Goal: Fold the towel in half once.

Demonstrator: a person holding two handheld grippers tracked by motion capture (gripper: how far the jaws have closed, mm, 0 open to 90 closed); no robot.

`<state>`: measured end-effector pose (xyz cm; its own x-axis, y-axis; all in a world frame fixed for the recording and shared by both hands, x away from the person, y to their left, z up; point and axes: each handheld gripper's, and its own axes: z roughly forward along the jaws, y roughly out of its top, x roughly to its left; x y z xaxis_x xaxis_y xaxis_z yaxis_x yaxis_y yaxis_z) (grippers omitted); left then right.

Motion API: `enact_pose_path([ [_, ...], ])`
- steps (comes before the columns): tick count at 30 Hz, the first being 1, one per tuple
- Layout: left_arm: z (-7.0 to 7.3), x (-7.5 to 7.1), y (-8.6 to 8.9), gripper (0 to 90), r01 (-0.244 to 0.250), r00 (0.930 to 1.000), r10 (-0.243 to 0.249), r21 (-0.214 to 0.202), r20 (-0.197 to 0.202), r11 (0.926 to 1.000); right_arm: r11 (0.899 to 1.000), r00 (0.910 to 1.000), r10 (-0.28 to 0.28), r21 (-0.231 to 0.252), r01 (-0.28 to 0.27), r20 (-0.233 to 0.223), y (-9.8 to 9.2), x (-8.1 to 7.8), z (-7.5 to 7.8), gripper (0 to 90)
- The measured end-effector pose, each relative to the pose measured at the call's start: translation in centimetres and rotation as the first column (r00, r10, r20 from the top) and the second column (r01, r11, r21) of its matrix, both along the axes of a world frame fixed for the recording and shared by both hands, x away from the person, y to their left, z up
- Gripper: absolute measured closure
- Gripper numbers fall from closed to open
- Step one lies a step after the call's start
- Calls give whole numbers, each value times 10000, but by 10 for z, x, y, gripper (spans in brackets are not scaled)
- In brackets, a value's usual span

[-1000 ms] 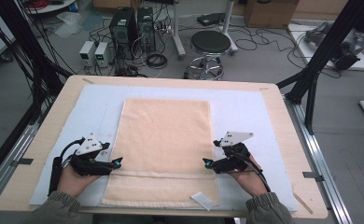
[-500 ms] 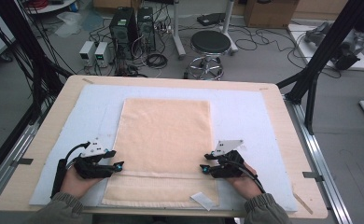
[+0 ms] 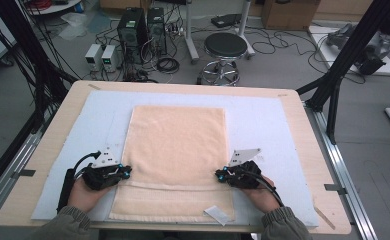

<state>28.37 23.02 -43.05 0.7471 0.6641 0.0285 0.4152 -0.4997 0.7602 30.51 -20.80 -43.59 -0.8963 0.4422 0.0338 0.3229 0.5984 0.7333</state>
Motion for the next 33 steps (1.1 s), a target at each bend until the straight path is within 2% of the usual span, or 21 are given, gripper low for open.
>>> enact_pose_path([
  [4,4,-1,0,856,-19,9999,19,-4,161,10000,9999,10000,25,99,-26,30,-1,0,1,853],
  [15,16,-7,2,859,-113,9985,136,-443,525,9990,9978,9995,-90,665,71,292,-8,-3,14,858],
  [22,26,-13,2,859,-35,9977,53,-265,677,9996,9968,9996,134,788,-154,251,-9,-8,23,859],
  [27,38,-25,1,859,152,9971,-146,-81,743,9999,9962,9986,415,750,-439,329,-9,-18,38,859],
  [33,53,-48,2,859,442,9956,-444,38,823,9990,9936,9953,812,745,-850,520,-11,-37,58,859],
])
